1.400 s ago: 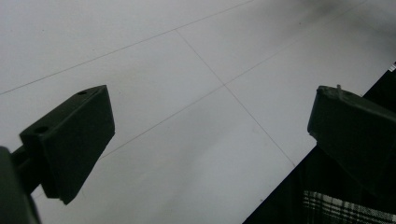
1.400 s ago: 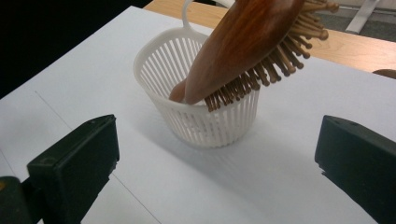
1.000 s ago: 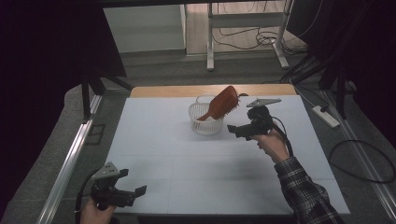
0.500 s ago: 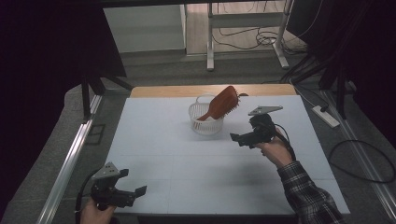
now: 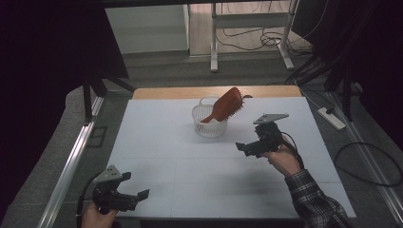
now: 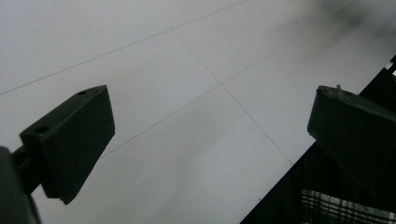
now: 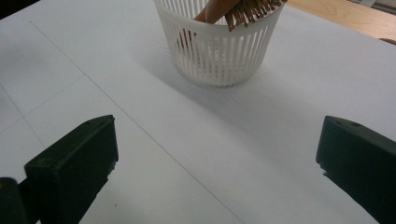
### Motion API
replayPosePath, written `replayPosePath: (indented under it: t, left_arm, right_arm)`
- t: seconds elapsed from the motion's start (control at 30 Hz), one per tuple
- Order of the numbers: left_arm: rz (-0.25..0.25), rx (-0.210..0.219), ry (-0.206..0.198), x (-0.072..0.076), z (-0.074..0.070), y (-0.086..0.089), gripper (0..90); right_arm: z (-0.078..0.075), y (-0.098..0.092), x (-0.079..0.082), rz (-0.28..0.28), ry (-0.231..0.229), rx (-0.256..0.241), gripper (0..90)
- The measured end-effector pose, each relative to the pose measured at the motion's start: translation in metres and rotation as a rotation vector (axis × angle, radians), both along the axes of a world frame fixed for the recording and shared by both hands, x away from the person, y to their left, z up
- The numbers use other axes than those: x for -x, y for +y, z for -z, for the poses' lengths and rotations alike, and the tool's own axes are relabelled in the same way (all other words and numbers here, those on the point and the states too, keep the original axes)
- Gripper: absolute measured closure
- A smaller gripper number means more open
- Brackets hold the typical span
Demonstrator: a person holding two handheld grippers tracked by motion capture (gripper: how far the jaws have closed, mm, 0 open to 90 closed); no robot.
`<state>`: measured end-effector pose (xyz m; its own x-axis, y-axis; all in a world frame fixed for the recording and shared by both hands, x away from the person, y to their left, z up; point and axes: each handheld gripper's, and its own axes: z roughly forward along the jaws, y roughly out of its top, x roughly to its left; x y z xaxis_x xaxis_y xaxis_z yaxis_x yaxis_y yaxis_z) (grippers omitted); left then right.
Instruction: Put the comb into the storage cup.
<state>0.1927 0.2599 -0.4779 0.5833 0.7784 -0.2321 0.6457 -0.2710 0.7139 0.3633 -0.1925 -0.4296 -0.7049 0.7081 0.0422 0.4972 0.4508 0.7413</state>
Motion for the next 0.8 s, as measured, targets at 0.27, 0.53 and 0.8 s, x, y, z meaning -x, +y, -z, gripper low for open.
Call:
replayPosePath:
  t: [0.27, 0.53, 0.8]
  left_arm:
    - [0.000, 0.003, 0.001, 0.000, 0.000, 0.000, 1.5]
    - [0.001, 0.007, 0.004, 0.000, 0.000, 0.001, 1.6]
    - [0.002, 0.008, 0.006, 0.000, 0.000, 0.001, 1.6]
  right_arm:
    - [0.003, -0.006, 0.008, -0.007, 0.001, 0.002, 0.0]
    - [0.005, -0.016, 0.017, -0.003, 0.001, -0.022, 0.0]
    - [0.009, -0.024, 0.027, 0.010, 0.006, -0.009, 0.0]
